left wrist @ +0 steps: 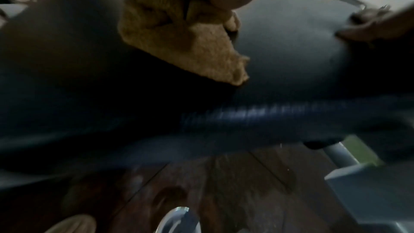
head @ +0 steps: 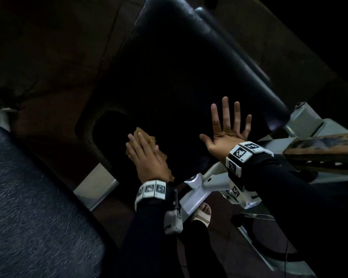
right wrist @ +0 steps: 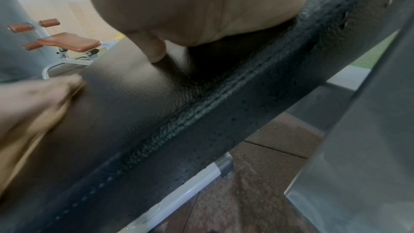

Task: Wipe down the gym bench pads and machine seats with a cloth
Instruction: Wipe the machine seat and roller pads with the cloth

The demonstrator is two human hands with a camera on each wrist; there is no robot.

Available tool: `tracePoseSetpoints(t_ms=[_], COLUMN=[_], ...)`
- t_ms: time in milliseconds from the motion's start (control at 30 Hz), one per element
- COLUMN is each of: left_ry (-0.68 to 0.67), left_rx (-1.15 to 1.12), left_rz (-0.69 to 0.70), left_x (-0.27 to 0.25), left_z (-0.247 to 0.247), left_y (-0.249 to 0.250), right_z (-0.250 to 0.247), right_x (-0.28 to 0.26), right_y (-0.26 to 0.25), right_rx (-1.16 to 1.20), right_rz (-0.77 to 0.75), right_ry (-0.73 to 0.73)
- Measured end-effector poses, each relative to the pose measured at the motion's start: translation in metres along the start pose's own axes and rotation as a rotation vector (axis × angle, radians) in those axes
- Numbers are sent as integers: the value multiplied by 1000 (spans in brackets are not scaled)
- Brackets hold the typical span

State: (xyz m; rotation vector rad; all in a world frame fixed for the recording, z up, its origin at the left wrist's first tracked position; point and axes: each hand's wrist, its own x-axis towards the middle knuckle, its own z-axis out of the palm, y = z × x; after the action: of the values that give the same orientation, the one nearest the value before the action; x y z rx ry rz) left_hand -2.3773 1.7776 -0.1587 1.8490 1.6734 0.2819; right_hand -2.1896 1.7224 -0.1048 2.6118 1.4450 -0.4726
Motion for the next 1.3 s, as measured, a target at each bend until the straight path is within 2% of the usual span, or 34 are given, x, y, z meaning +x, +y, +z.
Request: tracePoseSetpoints(t_ms=[167, 300, 367, 433, 500, 600, 667, 800, 933, 1033, 1133, 1300], left_ry=[17, 102, 149, 156, 126, 62, 20, -61, -92, -76, -49, 4], left_rx=[-58, -111, -96, -55, -53, -9, -8, 1, 65, 85, 81, 60], left_rz=[-266, -475, -529, -504, -410, -160, -58, -50, 70, 165, 146, 11], left_x=[-22, 13, 40, 61, 70, 45, 13, -18, 15, 60, 107, 158], left_z=[-4, -14, -20, -26, -26, -15, -5, 5, -4, -14, -29, -59], left_y=[-34, -41, -36, -27, -14, 4, 8, 5, 9, 18, 21, -10], right_z=[0, 1, 2, 2, 1, 0, -1, -11, -35, -53, -60, -59], right_x=[1, 1, 1, 1, 1, 0, -2, 0, 31, 70, 96, 101], right_y=[0, 1, 1, 1, 2, 2, 1, -9, -31, -44, -56, -60], right_rx=[11, 23, 36, 36, 40, 49, 67, 45, 58, 102, 166, 205], right_rz=[-9, -18, -21, -21, -24, -27, -21, 33, 9, 56, 131, 148], right_ry=[-1, -4, -8, -3, -4, -13, -13, 36, 151, 100, -43, -92])
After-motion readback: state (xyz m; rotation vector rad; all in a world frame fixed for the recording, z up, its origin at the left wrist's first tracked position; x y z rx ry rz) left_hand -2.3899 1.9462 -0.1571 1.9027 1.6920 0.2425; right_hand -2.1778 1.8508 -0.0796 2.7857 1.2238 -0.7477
